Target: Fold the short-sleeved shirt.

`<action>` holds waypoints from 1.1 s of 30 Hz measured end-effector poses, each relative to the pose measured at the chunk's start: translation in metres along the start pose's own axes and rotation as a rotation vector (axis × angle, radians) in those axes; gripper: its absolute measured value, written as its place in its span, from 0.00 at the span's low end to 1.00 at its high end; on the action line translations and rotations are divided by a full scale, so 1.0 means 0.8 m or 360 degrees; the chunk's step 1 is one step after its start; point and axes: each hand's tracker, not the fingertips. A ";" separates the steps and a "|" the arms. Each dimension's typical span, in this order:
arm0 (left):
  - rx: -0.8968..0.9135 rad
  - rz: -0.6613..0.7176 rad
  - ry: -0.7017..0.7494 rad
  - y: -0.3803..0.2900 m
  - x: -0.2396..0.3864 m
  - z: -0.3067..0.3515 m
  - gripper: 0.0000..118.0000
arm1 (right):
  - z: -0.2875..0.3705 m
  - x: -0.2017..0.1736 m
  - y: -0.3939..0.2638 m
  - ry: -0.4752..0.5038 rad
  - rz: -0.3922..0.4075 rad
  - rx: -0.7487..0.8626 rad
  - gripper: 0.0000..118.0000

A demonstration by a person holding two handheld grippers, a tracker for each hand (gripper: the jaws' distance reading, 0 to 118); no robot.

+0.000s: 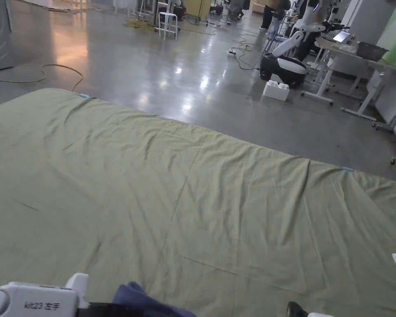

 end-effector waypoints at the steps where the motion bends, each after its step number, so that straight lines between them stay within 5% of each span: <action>1: 0.0018 -0.0002 0.0008 0.007 -0.003 0.020 0.28 | 0.000 0.005 0.012 -0.0005 -0.0024 0.0032 0.01; 6: 0.0124 0.0006 0.0110 0.042 -0.002 0.129 0.28 | 0.000 0.027 0.066 -0.0068 -0.0044 0.0189 0.01; 16: 0.0236 -0.0017 0.0721 0.123 -0.001 0.308 0.28 | 0.006 0.056 0.101 -0.0140 -0.0060 0.0277 0.01; 24: 0.0203 0.0057 0.1229 0.121 -0.019 0.301 0.30 | 0.007 0.062 0.077 -0.0159 -0.0095 0.0219 0.01; 33: 0.0244 -0.0197 0.1837 0.142 -0.002 0.305 0.53 | 0.008 0.066 0.065 -0.0158 -0.0107 0.0169 0.01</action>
